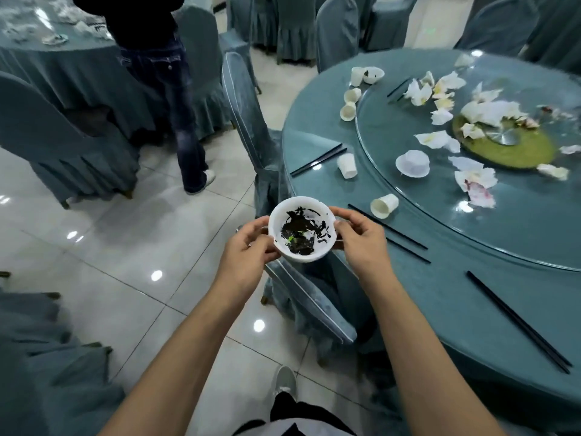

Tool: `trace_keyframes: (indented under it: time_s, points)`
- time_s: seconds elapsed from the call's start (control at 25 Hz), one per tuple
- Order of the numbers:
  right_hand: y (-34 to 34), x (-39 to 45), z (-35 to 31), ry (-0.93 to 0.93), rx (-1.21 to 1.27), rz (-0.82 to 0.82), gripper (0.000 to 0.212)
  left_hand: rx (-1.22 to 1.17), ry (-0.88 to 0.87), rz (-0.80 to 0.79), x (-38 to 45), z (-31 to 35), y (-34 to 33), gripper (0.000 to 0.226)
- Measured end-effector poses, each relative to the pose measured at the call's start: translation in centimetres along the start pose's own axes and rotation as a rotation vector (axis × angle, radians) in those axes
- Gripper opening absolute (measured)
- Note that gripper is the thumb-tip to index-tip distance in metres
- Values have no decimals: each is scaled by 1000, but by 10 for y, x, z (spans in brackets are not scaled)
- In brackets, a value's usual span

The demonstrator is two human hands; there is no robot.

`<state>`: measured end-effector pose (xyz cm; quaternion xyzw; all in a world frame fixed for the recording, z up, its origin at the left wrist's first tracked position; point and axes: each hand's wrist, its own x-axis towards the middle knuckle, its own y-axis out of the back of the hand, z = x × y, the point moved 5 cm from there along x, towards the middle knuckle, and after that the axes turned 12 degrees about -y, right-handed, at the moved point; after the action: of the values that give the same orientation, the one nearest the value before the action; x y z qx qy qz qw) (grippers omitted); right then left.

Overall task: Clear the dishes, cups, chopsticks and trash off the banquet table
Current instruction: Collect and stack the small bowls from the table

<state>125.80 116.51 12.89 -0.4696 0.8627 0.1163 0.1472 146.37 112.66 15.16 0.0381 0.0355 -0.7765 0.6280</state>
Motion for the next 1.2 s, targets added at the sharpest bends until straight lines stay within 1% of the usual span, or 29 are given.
trace_keyframes:
  time_s: [0.2, 0.36, 0.56, 0.88, 1.04, 1.2]
  points:
    - [-4, 36, -10, -35, 69, 35, 31, 15, 27, -64, 55, 0, -14, 39]
    - [2, 64, -17, -45, 87, 98, 31, 26, 56, -110, 93, -1, -31, 38]
    - [2, 100, -19, -48, 113, 192, 29, 21, 65, -211, 147, -6, -48, 34]
    - [-18, 155, -15, -93, 195, 376, 35, 113, 110, -450, 251, -21, -58, 32]
    - [-30, 173, -8, -140, 231, 479, 36, 156, 108, -566, 289, -23, -64, 32]
    - [-42, 179, 0, -186, 248, 547, 34, 162, 135, -652, 314, -30, -72, 31]
